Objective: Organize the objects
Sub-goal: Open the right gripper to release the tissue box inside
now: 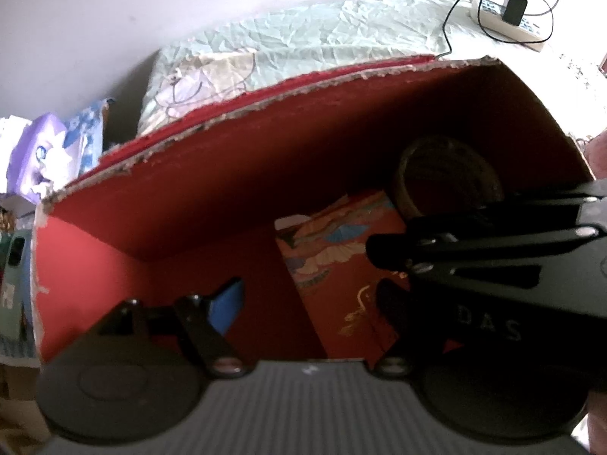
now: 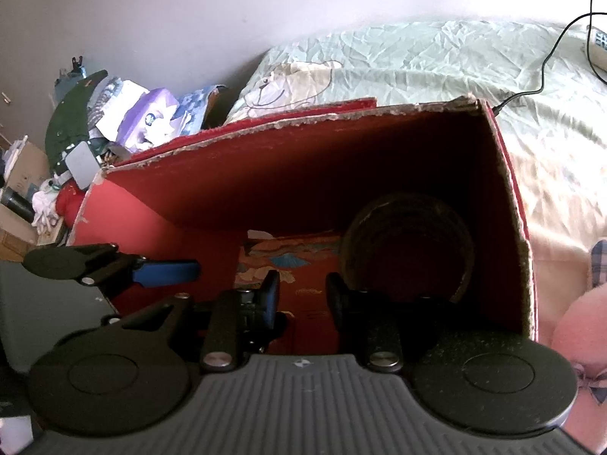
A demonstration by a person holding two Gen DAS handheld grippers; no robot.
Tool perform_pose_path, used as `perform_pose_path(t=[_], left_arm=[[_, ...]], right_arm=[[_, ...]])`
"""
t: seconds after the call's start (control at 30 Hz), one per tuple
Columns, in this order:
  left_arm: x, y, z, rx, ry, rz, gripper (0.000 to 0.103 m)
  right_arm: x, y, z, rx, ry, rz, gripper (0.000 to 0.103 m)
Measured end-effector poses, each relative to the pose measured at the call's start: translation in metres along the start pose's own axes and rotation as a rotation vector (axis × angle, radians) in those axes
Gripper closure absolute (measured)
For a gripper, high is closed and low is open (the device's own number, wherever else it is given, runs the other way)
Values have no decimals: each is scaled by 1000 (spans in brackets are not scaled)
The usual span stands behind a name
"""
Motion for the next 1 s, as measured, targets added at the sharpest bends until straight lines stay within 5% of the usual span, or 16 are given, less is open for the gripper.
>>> perform_pose_path(t=[1.0], left_arm=[[-1,0,3,22,-21,-17,20]], right_arm=[[-1,1,8,-3,-45,11,72]])
Point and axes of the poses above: each gripper's, at about its wrist camera, not at the fingertips, and z roughly against the way its jaws point, y to its left, x to its top, the point moved 9 cm from there along -z, roughly the way its jaws point, and after that the axes turned 15 degrees about -y, right-handed, at the moved point
